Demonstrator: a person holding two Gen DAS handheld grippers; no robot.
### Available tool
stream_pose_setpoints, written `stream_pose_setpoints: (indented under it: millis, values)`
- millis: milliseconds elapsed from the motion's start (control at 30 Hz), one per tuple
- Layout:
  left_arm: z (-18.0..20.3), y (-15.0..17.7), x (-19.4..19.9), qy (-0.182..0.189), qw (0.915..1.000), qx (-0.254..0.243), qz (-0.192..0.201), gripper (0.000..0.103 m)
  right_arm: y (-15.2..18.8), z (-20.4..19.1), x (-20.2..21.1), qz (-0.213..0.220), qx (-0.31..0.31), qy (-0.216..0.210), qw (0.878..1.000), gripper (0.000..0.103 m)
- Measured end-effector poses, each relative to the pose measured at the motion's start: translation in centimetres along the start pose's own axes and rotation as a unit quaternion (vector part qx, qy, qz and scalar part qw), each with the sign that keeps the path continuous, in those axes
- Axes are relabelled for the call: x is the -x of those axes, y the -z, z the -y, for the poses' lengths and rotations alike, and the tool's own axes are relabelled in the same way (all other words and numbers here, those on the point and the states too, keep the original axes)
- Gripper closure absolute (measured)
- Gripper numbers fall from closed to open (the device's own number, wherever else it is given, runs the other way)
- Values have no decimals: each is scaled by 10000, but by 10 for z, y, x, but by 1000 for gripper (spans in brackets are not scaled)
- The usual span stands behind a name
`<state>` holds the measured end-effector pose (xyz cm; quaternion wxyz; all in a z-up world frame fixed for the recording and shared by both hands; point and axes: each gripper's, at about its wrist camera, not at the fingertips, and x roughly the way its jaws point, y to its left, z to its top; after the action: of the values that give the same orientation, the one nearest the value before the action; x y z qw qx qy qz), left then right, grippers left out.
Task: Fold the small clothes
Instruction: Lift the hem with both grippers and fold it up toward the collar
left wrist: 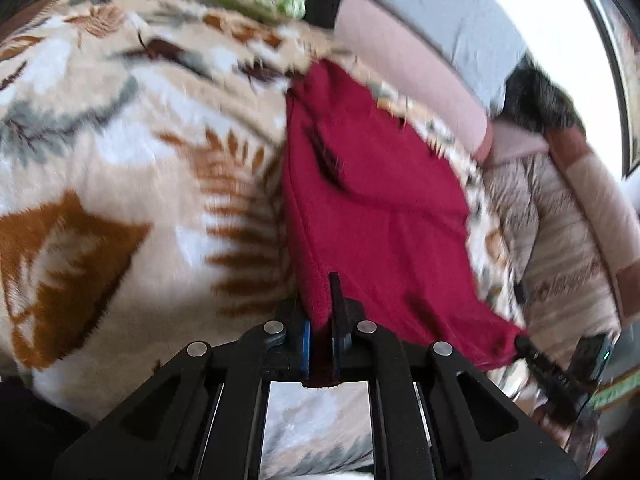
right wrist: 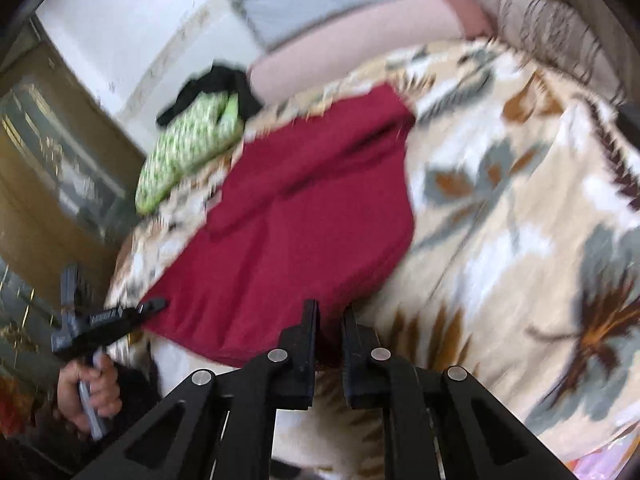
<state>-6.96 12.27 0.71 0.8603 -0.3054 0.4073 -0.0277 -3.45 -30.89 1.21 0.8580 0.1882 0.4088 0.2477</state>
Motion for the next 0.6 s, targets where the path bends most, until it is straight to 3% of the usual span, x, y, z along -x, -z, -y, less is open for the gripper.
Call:
stream_pose_setpoints:
  millis: [333,600]
  values:
    - [20,-72,-30,170,9917,1252,221,98,-67,-22,-29,389,-25,550,9977,94]
    - [25,-119,-71,-52,9894,1404,377,98,-118,-17,-76,409,25,943,9947,94]
